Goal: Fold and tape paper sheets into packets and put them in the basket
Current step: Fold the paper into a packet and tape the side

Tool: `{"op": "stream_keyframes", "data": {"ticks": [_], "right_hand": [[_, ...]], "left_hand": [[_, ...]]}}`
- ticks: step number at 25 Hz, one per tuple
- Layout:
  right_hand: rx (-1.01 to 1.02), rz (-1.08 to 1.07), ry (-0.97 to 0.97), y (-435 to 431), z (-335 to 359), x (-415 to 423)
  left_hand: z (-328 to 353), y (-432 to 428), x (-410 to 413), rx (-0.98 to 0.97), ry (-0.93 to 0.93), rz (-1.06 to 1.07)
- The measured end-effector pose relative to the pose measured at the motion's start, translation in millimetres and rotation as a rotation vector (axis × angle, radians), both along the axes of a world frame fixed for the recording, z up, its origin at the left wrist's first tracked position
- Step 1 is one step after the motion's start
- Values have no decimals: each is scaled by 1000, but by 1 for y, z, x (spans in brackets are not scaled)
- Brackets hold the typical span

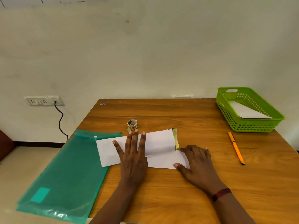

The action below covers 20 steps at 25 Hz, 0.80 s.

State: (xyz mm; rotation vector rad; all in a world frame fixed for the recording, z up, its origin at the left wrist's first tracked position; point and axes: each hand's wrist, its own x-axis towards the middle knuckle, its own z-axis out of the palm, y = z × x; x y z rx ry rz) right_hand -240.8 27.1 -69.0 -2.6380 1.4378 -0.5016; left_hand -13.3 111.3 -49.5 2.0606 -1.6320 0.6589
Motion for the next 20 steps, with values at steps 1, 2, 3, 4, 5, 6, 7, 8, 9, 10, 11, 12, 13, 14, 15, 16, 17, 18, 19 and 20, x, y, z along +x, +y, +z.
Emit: {"op": "stream_keyframes", "data": {"ticks": [1, 2, 3, 4, 5, 6, 7, 8, 9, 10, 11, 12, 13, 14, 15, 16, 17, 18, 19, 20], "right_hand": [[-9, -25, 12, -1, 1, -3], [-13, -51, 14, -2, 2, -7], [-6, -77, 20, -3, 4, -12], [12, -102, 30, -5, 6, -17], [33, -122, 40, -6, 8, -22], [50, -138, 42, -6, 9, -26], [64, -148, 35, -7, 10, -28], [79, -153, 26, -7, 11, -29], [93, -153, 22, -6, 12, -29], [106, -147, 23, -5, 13, -27], [108, -143, 26, -3, 13, -26], [98, -143, 24, -2, 13, -26], [72, -145, 13, 0, 13, -26], [44, -148, -4, 2, 12, -25], [22, -149, -22, 3, 12, -25], [12, -157, -39, 4, 11, -25], [8, -182, -61, 4, 10, -25], [-6, -228, -95, 3, 11, -25], [-43, -290, -143, 2, 13, -26], [-102, -359, -204, 1, 14, -27]], "left_hand": [[0, 0, 0, 0, 7, -3], [0, 0, 0, 1, 15, -7], [-1, 0, -1, 5, 22, -8], [-1, 0, -1, 10, 28, -7], [-1, 0, -1, 16, 32, -3], [-1, -1, -1, 24, 34, 2], [-1, 0, 0, 33, 34, 8], [-1, 0, 0, 42, 35, 10], [0, 0, 0, 50, 34, 12], [0, -1, 1, 57, 33, 16], [0, -1, 1, 66, 33, 20], [1, -1, 0, 76, 35, 24], [2, -1, -1, 86, 39, 28], [2, -2, -1, 92, 45, 35], [2, -2, 0, 96, 54, 43], [3, -2, 0, 99, 65, 48], [3, -2, 0, 100, 77, 53], [4, -1, 0, 101, 89, 58], [4, -1, 0, 101, 98, 63], [5, -1, 0, 101, 106, 66]]}}
